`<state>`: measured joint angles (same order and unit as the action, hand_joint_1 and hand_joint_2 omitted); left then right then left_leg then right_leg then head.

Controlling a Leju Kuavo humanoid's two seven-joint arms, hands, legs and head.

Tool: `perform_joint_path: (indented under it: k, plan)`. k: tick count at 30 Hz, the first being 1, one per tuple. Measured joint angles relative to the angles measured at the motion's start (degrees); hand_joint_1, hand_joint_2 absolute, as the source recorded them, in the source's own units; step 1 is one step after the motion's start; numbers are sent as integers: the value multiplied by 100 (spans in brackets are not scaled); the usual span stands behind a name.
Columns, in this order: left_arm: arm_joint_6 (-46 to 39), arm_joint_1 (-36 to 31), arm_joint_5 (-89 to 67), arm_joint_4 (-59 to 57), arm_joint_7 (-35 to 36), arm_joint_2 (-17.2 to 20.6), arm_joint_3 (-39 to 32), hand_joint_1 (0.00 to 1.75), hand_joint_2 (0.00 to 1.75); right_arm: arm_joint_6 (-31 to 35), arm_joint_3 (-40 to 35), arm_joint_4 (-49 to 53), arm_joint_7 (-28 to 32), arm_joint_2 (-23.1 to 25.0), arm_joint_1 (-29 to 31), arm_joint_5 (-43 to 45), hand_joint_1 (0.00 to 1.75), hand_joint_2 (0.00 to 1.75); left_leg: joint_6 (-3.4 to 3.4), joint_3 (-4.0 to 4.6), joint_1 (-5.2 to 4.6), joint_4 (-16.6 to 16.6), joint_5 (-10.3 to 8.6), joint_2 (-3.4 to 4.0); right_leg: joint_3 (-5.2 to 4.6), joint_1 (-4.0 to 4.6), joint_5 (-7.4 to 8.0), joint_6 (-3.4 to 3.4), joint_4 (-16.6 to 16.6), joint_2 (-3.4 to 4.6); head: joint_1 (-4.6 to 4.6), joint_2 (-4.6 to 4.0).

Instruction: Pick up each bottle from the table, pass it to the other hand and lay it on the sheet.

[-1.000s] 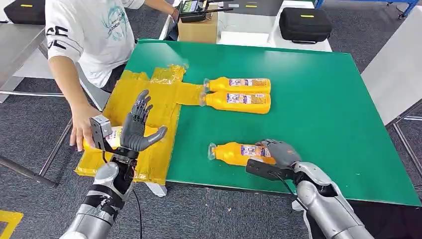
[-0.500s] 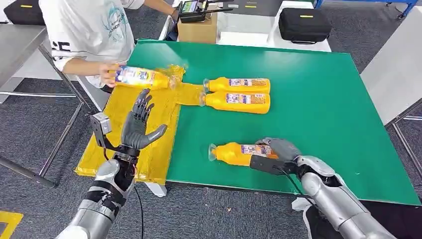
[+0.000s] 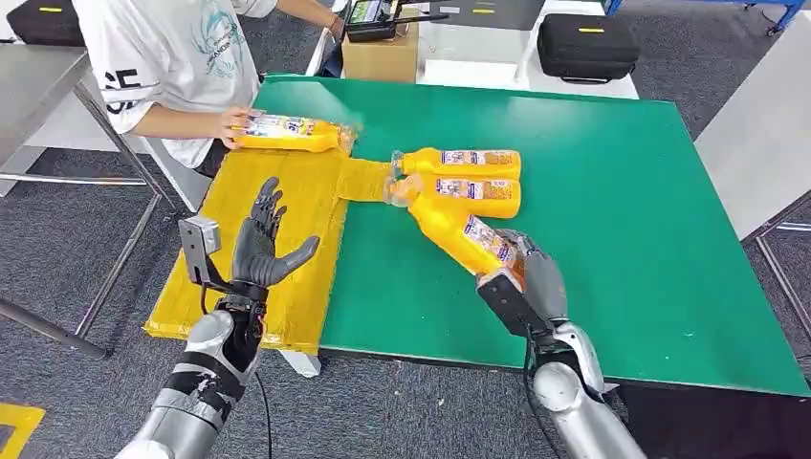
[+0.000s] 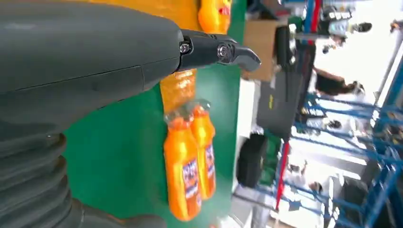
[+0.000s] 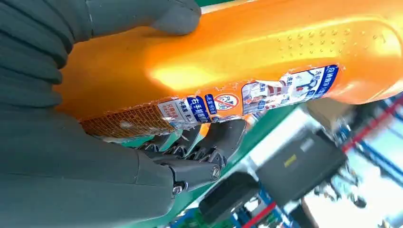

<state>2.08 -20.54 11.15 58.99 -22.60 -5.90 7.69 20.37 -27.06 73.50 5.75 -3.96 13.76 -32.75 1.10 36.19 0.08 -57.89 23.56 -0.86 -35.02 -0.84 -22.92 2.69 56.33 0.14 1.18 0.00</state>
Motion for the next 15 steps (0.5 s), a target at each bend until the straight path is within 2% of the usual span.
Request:
perform_joint_path:
  k: [6, 15]
  plan:
    - [-5, -95, 477, -129, 451, -112, 328, 0, 175, 507, 171, 64, 514, 475, -211, 396, 175, 175, 0, 0, -2, 0, 0, 2, 0, -3, 1, 1, 0, 1, 2, 0]
    - [406, -239, 750, -234, 687, -168, 851, 0, 175, 651, 105, -208, 966, 766, -20, 326, 175, 175, 0, 2, -2, 0, -1, 3, 0, -2, 1, 1, 1, 1, 2, -2]
